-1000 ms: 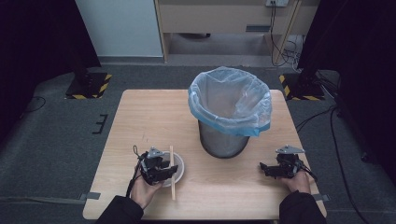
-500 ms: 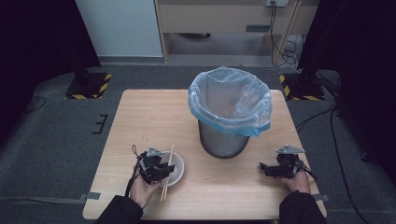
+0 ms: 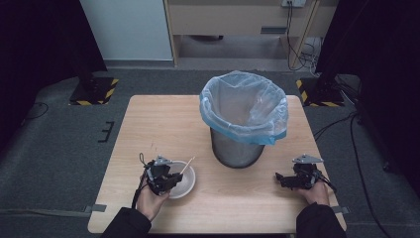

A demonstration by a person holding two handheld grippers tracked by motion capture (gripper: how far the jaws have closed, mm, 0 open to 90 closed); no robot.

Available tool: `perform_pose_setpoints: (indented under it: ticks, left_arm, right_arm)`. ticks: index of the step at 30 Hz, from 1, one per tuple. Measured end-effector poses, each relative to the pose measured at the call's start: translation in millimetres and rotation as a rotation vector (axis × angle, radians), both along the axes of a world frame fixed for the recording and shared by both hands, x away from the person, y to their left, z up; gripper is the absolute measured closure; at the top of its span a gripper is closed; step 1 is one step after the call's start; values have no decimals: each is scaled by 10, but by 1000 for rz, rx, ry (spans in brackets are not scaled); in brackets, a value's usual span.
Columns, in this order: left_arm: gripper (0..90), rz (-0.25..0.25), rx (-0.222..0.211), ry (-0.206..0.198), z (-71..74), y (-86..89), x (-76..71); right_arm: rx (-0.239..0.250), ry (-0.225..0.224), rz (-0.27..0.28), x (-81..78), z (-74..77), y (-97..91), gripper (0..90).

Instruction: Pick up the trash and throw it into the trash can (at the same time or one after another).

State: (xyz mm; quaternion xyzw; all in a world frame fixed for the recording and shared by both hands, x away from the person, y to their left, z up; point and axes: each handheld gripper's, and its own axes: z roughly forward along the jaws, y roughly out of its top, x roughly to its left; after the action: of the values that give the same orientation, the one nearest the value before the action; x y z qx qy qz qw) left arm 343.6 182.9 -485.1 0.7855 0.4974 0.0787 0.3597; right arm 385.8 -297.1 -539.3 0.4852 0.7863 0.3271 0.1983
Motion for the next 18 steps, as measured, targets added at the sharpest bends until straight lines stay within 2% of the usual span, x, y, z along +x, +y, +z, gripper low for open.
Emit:
perform_pose_setpoints:
  ticks: [7,18]
  left_arm:
    - [843,3,-7,-14,47,26,-3]
    - [843,20,-66,-74,208,119,-49]
  right_arm:
    - [2,1,-2,-1,0,2,4]
    - [2,1,-2,-1,0,2,4]
